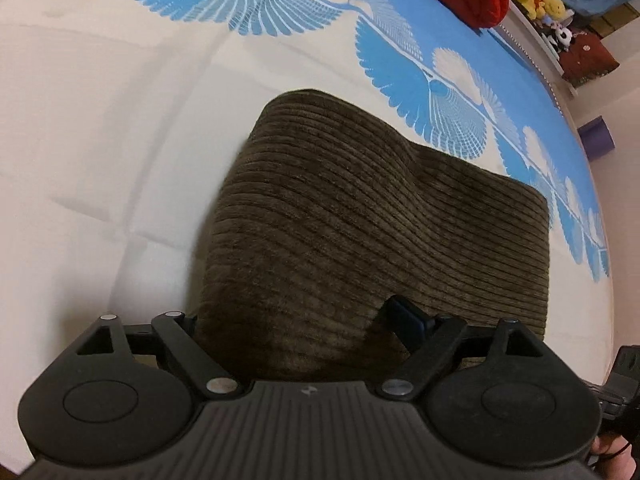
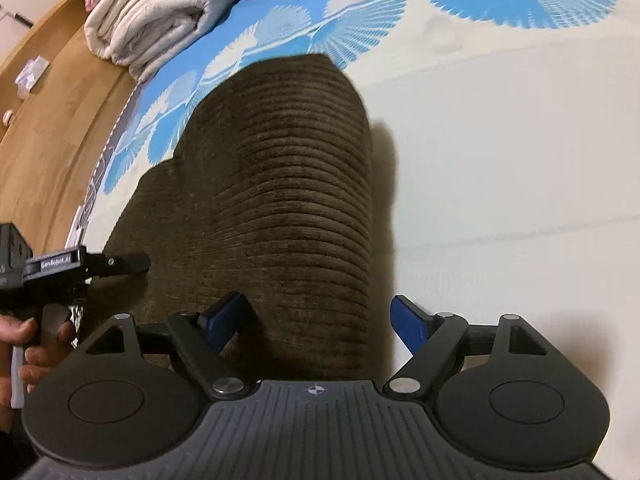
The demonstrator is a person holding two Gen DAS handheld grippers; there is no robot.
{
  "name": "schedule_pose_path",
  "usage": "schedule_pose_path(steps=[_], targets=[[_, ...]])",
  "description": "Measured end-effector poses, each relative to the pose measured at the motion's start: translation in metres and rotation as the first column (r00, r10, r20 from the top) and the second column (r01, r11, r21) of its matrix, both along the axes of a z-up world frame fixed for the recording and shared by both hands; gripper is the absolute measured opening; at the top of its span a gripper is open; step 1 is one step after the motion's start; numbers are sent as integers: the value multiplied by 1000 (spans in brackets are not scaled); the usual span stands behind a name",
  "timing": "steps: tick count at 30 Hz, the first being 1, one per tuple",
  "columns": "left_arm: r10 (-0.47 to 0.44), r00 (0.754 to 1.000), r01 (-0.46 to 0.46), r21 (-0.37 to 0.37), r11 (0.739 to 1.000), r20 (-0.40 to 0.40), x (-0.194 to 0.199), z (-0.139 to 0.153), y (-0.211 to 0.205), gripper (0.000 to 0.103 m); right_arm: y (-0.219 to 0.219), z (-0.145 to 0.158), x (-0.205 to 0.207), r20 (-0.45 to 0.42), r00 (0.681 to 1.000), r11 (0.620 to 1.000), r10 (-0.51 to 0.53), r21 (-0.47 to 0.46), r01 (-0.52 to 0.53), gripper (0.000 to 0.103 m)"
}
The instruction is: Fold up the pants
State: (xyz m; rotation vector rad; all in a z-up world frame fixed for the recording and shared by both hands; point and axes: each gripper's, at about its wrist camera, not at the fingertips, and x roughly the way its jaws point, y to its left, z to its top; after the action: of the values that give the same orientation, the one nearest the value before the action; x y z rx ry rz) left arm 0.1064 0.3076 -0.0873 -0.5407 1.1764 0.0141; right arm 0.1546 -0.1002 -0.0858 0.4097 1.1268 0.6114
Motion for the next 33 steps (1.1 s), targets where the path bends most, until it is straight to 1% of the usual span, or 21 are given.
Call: schedule_pose_path(steps=[2, 3, 4, 5, 6, 7, 8, 9, 10, 11, 13, 16, 21, 23, 25, 28, 29, 30, 31, 32, 33], targets=[[-3, 1000, 3, -11, 1000, -2, 1, -4, -1, 89, 7, 0, 3, 2, 1000, 1000, 25, 3, -25, 82], [-6, 1000, 6, -10, 1000, -3, 3, -5, -4, 89, 9, 0, 4, 4, 999, 999, 35, 5, -35, 80], [-10, 1000, 10, -3, 1000, -4, 5, -5, -6, 85, 12, 0, 4, 11, 999, 999, 46, 7, -47, 77], [-16, 1000, 16, 3, 1000, -2, 7, -4, -8, 82, 14, 2, 4, 23, 998, 998, 58, 0, -58, 70], [-23, 1000, 23, 18, 1000, 2, 7, -1, -12, 77, 16, 4, 4, 36, 997, 998, 70, -8, -70, 58], [-30, 1000, 30, 38, 999, 4, 11, 1, -17, 72, 18, 6, 4, 50, 996, 997, 78, -18, -77, 53], [-41, 999, 40, 57, 998, 6, 11, 3, -21, 70, 18, 10, 4, 69, 994, 996, 85, -22, -84, 44], [-46, 999, 45, 68, 997, 10, 11, 6, -25, 65, 17, 13, 3, 81, 993, 996, 87, -19, -86, 40], [-43, 999, 42, 64, 997, 15, 11, 8, -27, 60, 15, 17, 2, 88, 992, 996, 86, -14, -85, 39], [-42, 999, 41, 55, 998, 22, 11, 10, -29, 58, 12, 22, 3, 97, 992, 997, 81, -9, -81, 38], [-59, 998, 58, 41, 998, 38, 14, 14, -41, 53, 4, 33, 5, 114, 991, 998, 67, -12, -66, 37], [-117, 991, 115, 33, 993, 71, 25, 21, -71, 47, -21, 46, 14, 119, 992, 999, 37, -18, -35, 36], [-205, 975, 206, -10, 978, 83, 59, 20, -139, 46, -80, 62, 29, 98, 995, 998, 6, -70, 1, 36], [-244, 965, 248, -30, 968, 93, 73, 19, -173, 45, -106, 70, 36, 104, 995, 992, 7, -126, 6, 35], [-283, 951, 289, -37, 957, 123, 85, 23, -207, 44, -133, 79, 43, 125, 992, 985, 1, -172, 21, 35], [-291, 939, 305, -55, 951, 184, 96, 32, -242, 44, -178, 90, 53, 161, 986, 977, -42, -202, 75, 35], [-297, 934, 313, -52, 948, 196, 100, 34, -251, 45, -193, 92, 56, 183, 981, 976, -59, -197, 96, 35], [-302, 934, 316, -48, 947, 192, 103, 34, -257, 50, -204, 91, 59, 203, 977, 976, -67, -188, 107, 35], [-306, 937, 314, -23, 949, 167, 107, 32, -263, 57, -213, 87, 61, 216, 974, 976, -69, -189, 111, 36], [-316, 939, 313, 38, 949, 136, 109, 30, -266, 58, -223, 77, 65, 203, 975, 969, -85, -209, 128, 41], [-329, 939, 317, 117, 941, 104, 111, 29, -270, 63, -230, 65, 69, 171, 977, 954, -125, -250, 166, 44]])
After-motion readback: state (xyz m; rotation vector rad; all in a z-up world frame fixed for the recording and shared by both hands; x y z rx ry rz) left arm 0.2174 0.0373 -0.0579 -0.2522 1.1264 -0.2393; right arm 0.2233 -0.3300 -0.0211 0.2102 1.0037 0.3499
